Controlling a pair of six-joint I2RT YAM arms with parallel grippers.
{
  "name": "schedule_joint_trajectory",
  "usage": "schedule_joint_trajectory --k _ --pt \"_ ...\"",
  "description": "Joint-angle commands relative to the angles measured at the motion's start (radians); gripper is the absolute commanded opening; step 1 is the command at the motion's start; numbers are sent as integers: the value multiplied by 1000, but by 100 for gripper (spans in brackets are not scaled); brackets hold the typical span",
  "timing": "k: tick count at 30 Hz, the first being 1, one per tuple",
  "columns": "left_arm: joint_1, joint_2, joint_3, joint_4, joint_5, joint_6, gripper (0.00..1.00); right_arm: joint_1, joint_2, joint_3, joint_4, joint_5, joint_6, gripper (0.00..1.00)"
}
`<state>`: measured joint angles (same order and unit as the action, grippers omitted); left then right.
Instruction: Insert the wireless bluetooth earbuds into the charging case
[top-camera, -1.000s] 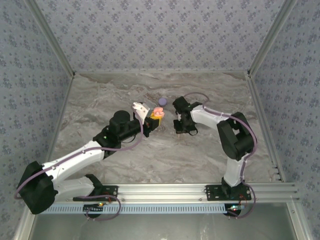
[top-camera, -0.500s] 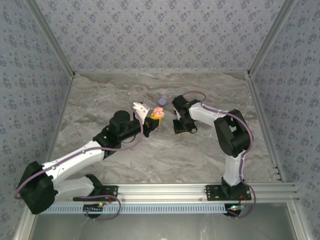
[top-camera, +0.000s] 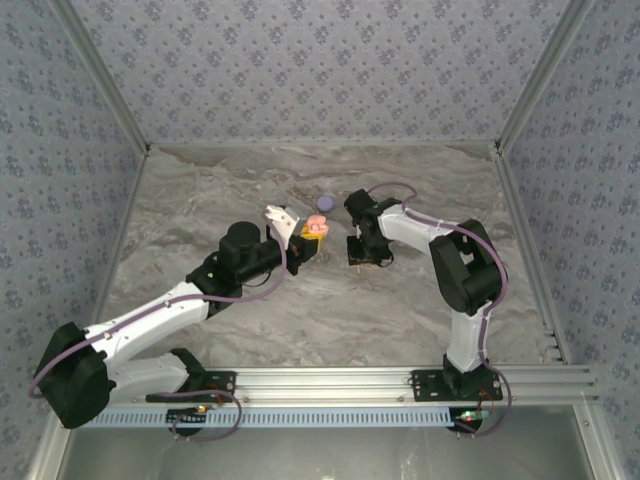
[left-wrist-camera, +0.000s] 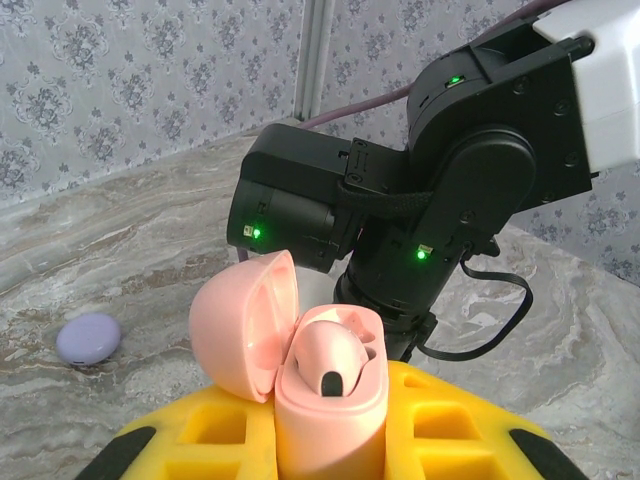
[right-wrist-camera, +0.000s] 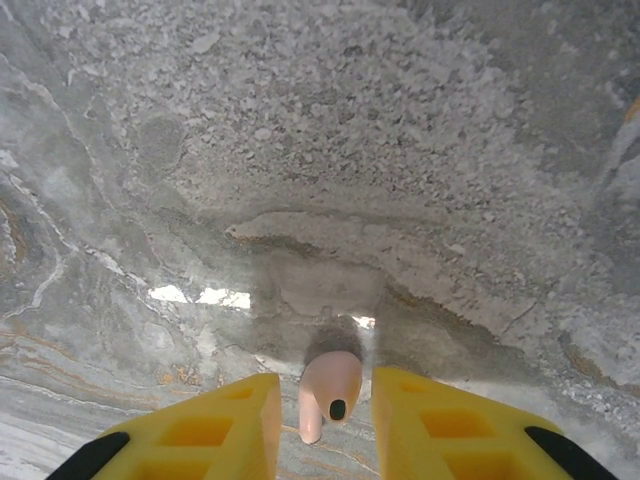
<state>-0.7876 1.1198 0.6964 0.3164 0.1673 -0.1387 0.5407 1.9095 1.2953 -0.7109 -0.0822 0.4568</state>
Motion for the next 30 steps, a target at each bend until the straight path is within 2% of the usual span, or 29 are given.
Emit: schedule_joint_trajectory --k 1,30 --pt "-6 -22 -11 35 -3 14 14 -4 3 35 -31 -7 37 31" --pt "-6 -21 -8 37 -2 14 14 -2 74 70 -53 13 13 25"
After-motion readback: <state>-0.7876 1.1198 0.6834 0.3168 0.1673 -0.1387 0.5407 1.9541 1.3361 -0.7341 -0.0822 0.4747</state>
